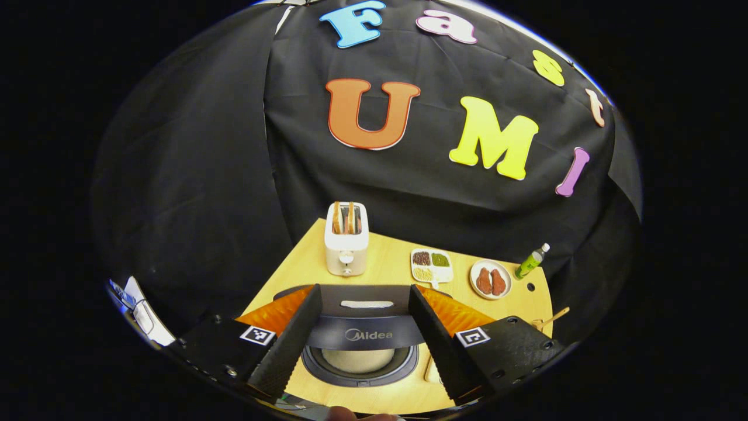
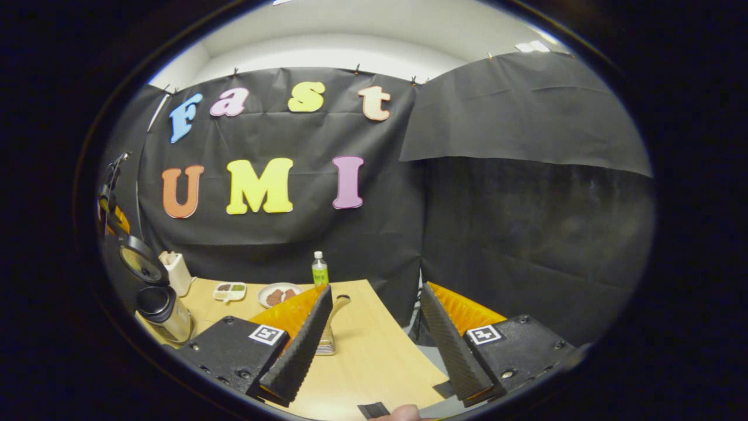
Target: Close the left gripper, press the button to open the rice cooker; take a wooden spoon from the chopstick holder with the right hand, scoop a spoonful of rice and pour it into the rice cooker, then put the wooden spoon back into the chopstick holder.
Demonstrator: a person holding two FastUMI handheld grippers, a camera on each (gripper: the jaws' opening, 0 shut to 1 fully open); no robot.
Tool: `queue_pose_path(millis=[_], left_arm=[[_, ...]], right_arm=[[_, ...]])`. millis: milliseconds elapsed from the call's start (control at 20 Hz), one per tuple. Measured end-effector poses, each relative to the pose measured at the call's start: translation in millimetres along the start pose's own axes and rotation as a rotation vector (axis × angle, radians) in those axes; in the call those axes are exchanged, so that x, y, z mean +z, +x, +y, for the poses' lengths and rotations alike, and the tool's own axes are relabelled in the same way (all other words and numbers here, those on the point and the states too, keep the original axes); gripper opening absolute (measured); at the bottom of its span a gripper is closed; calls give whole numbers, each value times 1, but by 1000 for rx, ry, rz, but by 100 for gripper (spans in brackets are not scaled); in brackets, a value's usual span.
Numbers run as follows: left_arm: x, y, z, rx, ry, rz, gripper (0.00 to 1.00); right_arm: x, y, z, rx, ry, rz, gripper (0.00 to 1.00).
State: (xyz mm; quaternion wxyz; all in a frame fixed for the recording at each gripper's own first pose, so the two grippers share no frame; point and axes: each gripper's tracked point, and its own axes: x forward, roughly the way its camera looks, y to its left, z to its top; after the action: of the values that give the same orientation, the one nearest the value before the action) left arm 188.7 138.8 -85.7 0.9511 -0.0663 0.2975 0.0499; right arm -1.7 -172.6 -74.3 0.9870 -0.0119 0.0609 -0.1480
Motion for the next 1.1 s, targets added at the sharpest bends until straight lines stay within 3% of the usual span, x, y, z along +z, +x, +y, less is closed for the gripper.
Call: queue_pose_path(millis=[250, 550, 850, 900, 1100], left_arm=[[-77, -7, -7, -37, -32, 120, 97], [-118, 1, -9, -52, -84, 185, 97], [-153, 8, -4, -58, -89, 283, 96], [-156, 10, -3, -57, -87, 292, 100], [-168, 13, -1, -52, -56, 328, 96]], right_arm=[[11, 6, 27, 74, 0, 5, 98], [15, 2, 51, 127, -33, 1, 98], [2, -6, 51, 122, -28, 30, 98], [0, -8, 50, 116, -26, 34, 98], [-4, -11, 46, 100, -14, 45, 98]])
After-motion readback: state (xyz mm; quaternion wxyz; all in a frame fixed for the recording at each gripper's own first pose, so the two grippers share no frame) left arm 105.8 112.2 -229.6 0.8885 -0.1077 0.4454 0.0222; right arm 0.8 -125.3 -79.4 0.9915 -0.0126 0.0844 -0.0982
